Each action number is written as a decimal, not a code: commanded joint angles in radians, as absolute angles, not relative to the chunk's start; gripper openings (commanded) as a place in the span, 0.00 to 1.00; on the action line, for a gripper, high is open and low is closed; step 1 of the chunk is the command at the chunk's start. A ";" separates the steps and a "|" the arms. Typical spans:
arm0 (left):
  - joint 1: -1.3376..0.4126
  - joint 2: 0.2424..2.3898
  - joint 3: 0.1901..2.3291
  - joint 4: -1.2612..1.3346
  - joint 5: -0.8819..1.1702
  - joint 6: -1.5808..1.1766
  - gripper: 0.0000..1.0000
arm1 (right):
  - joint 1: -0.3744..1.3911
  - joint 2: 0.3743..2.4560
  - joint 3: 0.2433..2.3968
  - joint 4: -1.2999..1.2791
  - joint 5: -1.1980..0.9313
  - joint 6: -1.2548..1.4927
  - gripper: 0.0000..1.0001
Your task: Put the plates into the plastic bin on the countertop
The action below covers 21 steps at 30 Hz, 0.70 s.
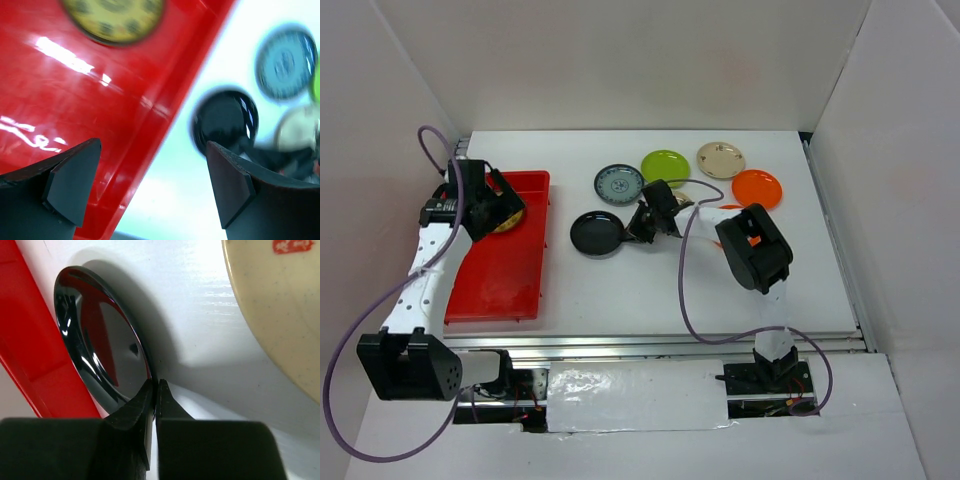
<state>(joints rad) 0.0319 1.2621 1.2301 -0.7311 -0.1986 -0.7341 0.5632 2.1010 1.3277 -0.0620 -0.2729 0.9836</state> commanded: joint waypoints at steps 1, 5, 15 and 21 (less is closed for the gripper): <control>-0.023 1.229 1.213 -0.661 0.012 -0.597 0.99 | 0.574 2.071 1.315 -0.039 -0.250 1.026 0.00; -0.086 1.278 1.195 -0.589 0.266 -0.529 0.99 | 0.601 1.886 1.221 -0.061 -0.077 1.000 0.00; -0.204 1.407 1.246 -0.566 0.342 -0.522 0.99 | 0.652 1.547 1.094 -0.112 -0.113 0.873 0.00; -0.216 1.407 1.235 -0.554 0.305 -0.532 0.87 | 0.646 1.473 1.043 -0.022 -0.267 0.879 0.00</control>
